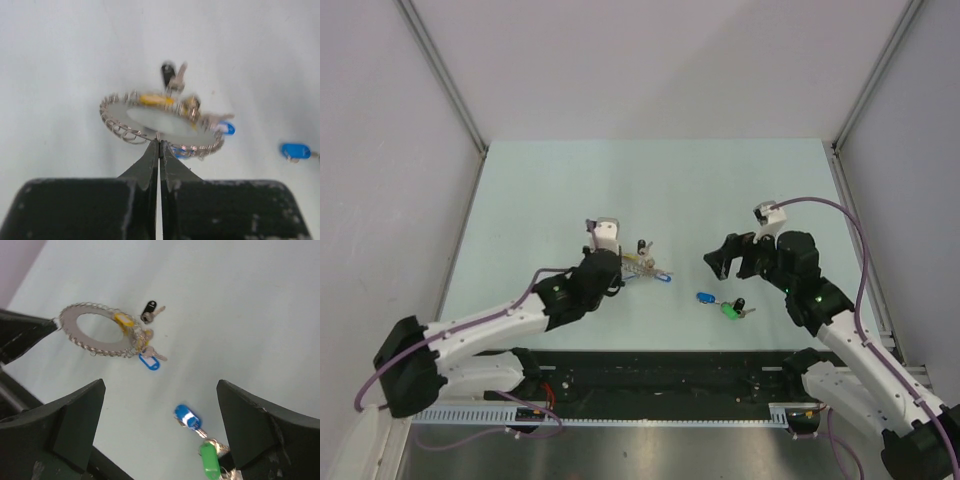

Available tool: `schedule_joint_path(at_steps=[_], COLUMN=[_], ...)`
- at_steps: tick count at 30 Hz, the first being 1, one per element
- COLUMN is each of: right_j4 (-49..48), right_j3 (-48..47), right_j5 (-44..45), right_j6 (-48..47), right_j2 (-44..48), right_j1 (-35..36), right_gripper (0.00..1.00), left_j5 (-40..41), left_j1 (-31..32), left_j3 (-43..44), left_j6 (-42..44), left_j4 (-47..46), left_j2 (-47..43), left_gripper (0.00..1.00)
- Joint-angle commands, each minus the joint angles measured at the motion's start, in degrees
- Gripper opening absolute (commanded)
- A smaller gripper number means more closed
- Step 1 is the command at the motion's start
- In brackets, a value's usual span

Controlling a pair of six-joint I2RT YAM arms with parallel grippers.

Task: Put the keys on the keyring

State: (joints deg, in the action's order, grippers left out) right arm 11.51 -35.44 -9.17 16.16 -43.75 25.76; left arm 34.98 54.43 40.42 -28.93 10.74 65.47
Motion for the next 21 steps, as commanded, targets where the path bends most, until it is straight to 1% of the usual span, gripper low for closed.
schedule_joint_path(at_steps=[1, 2, 3, 4, 5, 7, 8, 10, 12, 14, 15, 18, 21], right_j4=[-11.0, -13.2, -16.1, -17.6, -19.1, -22.8, -24.0, -26.4, -28.3, -29.9, -31.5, -33.6, -34.4], right_j3=[0.0, 0.0, -0.1, -0.1, -0.4, -0.7, -1.2, -1.7, -2.9, -3.2, -3.7, -4.5, -6.2], right_j5=[-14.2, -15.7, -18.7, -20.1, -22.2, -23.7, -24.7, -25.3, -26.0, -26.7, -27.1, -29.2, -32.0], right_j6=[-0.4, -0.1, 0.4, 0.7, 1.1, 1.5, 1.5, 0.8, -0.1, -1.3, -1.7, -3.7, -5.1], right_j2=[-3.1, -3.6, -4.5, -5.8, -6.5, -8.8, -9.5, -11.6, -12.8, -14.2, -14.5, -15.6, -16.5], right_j1=[0.6, 0.7, 0.8, 1.2, 1.4, 2.2, 3.1, 4.3, 5.8, 6.8, 7.3, 7.3, 6.9], right_gripper=[1.00, 1.00, 1.00, 1.00, 0.99, 1.00, 1.00, 1.00, 1.00, 1.00, 1.00, 0.98, 0.95], left_j5=[-4.3, -8.8, -12.1, -15.2, -20.3, -24.6, -29.5, -34.2, -41.7, -45.2, -48.3, -53.3, -57.1], left_j1=[-6.0, -7.6, -9.3, -12.7, -14.2, -17.4, -18.2, -20.1, -21.2, -21.7, -21.7, -21.9, -22.1], left_j3=[-10.2, -11.8, -13.3, -15.7, -16.4, -17.0, -17.1, -17.3, -17.1, -17.1, -17.2, -17.2, -15.7], left_j6=[11.7, 12.2, 12.6, 13.0, 13.8, 15.3, 15.8, 16.5, 17.0, 18.6, 19.0, 19.4, 19.4], left_j4=[-24.7, -30.6, -33.3, -35.7, -38.9, -40.8, -42.7, -44.7, -47.6, -50.5, -51.6, -55.8, -56.7], left_j2=[-12.0, -13.9, -15.3, -17.7, -18.4, -20.0, -20.3, -20.5, -20.3, -19.8, -19.5, -18.8, -17.6], left_gripper=[0.01, 0.00, 0.00, 0.00, 0.00, 0.00, 0.00, 0.00, 0.00, 0.00, 0.00, 0.00, 0.00])
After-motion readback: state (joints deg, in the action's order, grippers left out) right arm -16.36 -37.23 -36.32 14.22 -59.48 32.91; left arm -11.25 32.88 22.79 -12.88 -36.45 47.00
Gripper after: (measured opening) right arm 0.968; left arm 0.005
